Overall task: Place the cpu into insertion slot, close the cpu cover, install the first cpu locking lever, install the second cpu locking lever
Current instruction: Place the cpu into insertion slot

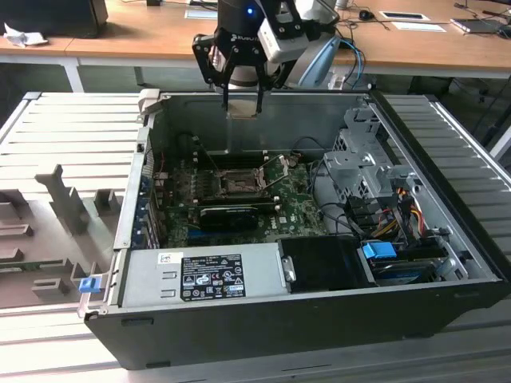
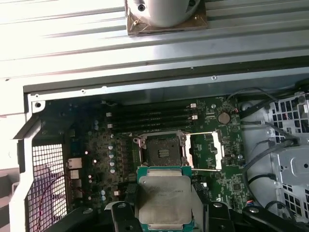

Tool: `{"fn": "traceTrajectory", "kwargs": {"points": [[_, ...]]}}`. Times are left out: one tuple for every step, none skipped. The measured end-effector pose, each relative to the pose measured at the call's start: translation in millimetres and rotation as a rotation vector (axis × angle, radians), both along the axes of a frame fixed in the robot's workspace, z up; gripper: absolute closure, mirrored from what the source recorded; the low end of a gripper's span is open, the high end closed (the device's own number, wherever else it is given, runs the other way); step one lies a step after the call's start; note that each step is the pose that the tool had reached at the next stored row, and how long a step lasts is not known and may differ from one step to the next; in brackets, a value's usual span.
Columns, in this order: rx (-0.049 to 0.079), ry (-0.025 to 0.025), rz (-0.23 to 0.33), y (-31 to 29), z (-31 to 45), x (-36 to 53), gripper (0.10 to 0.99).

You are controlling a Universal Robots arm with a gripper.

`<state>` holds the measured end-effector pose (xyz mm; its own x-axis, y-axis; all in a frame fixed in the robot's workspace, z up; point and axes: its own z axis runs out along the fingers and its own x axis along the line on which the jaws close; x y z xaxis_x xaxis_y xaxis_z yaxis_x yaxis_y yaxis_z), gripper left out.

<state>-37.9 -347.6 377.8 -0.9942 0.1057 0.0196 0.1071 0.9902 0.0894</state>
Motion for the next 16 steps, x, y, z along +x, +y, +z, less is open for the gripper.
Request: {"fn": "traceTrajectory", "kwargs": {"points": [[0.0, 0.0001, 0.0, 0.0, -0.4, 0.0, 0.561], [0.0, 0.0001, 0.0, 0.0, -0.7, 0.0, 0.561], [0.0, 0.001, 0.0, 0.0, -1.3, -0.1, 0.561], [0.0, 0.0012, -0.001, 0.0, -1.5, 0.0, 0.561], [0.0, 0.0012, -0.001, 0.0, -1.6, 0.0, 0.561], [0.0, 0.0011, -0.003, 0.0, -1.8, 0.0, 0.561], [0.0, 0.0012, -0.005, 0.0, -1.8, 0.0, 0.561], [0.0, 0.0012, -0.007, 0.0, -1.8, 0.0, 0.561], [0.0, 0.0012, -0.012, 0.0, -1.9, 0.0, 0.561], [0.0, 0.0012, -0.016, 0.0, -1.9, 0.0, 0.561], [0.0, 0.0011, -0.02, 0.0, -1.9, 0.0, 0.561], [0.0, 0.0011, -0.029, 0.0, -2.0, 0.0, 0.561], [0.0, 0.0012, -0.035, 0.0, -2.0, 0.0, 0.561], [0.0, 0.0012, -0.043, 0.0, -2.0, 0.0, 0.561], [0.0, 0.0011, -0.052, 0.0, -2.0, 0.0, 0.561], [0.0, 0.0011, -0.063, 0.0, -2.0, 0.0, 0.561]]}}
